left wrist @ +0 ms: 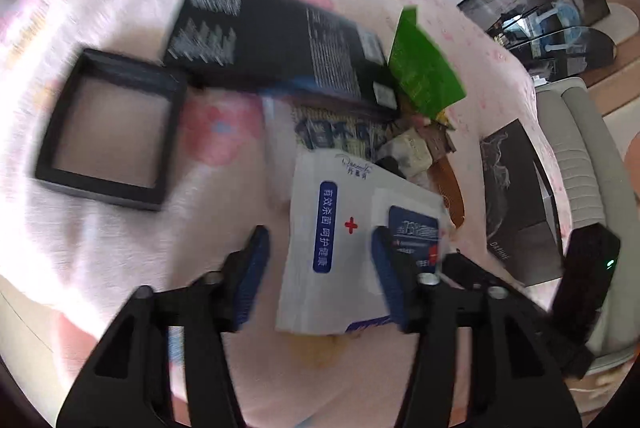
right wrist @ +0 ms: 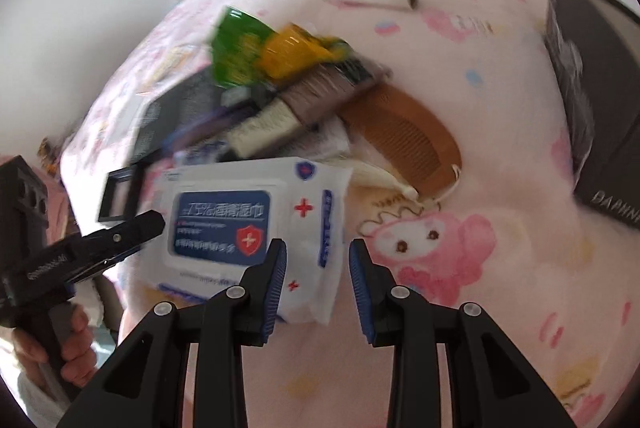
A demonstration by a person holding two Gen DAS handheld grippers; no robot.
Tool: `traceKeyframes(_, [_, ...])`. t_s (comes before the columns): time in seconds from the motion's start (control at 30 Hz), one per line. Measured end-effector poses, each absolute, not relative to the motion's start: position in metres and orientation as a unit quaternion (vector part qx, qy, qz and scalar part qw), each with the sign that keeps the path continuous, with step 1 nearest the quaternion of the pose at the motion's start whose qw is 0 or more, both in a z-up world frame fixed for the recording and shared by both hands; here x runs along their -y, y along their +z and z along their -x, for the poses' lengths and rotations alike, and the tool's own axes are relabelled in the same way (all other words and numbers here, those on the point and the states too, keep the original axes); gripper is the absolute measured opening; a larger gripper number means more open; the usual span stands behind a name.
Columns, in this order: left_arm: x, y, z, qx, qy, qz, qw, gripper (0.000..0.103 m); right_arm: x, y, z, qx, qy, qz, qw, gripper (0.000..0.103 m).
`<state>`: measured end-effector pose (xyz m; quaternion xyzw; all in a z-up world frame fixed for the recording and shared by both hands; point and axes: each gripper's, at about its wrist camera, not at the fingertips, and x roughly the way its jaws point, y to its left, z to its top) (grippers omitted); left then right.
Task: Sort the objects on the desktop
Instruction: 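Lift the wipes pack out of the pile with the left gripper, then carry the wipes pack with the left gripper toward the DAPHNE box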
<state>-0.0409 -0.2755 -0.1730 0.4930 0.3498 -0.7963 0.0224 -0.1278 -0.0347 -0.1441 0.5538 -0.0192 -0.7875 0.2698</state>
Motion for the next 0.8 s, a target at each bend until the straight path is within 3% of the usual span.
traceKeyframes(0.17, [0.256,-0.162,0.040,-0.315,-0.811,-0.492,0.022,0.043,0.028,-0.149,0.138,0.054,-0.769,-0.572,0.280,0.029])
traceKeyframes(0.3, [0.253,-0.153,0.027,-0.315,-0.812,-0.492,-0.015,0.031,0.018,-0.132,0.131,0.051,-0.785,-0.548,0.284,0.028])
traceKeyframes(0.5, [0.261,-0.157,0.028,-0.308,-0.808,-0.502,0.006,0.031,0.017,-0.143,0.146,0.045,-0.771,-0.564,0.291,0.030])
traceKeyframes(0.53, [0.261,-0.159,0.028,-0.309,-0.807,-0.504,0.008,0.031,0.021,-0.146,0.147,0.041,-0.764,-0.569,0.301,0.035])
traceKeyframes(0.57, [0.260,-0.162,0.030,-0.307,-0.806,-0.506,0.011,0.031,0.024,-0.148,0.147,0.037,-0.757,-0.573,0.312,0.049])
traceKeyframes(0.63, [0.258,-0.168,0.032,-0.304,-0.805,-0.510,0.018,0.032,0.031,-0.158,0.144,0.039,-0.737,-0.588,0.330,0.066])
traceKeyframes(0.73, [0.254,-0.171,0.032,-0.298,-0.807,-0.509,0.024,0.030,0.034,-0.167,0.139,0.058,-0.731,-0.593,0.334,0.065])
traceKeyframes(0.8, [0.253,-0.169,0.031,-0.297,-0.809,-0.507,0.022,0.030,0.031,-0.164,0.136,0.069,-0.738,-0.584,0.330,0.054])
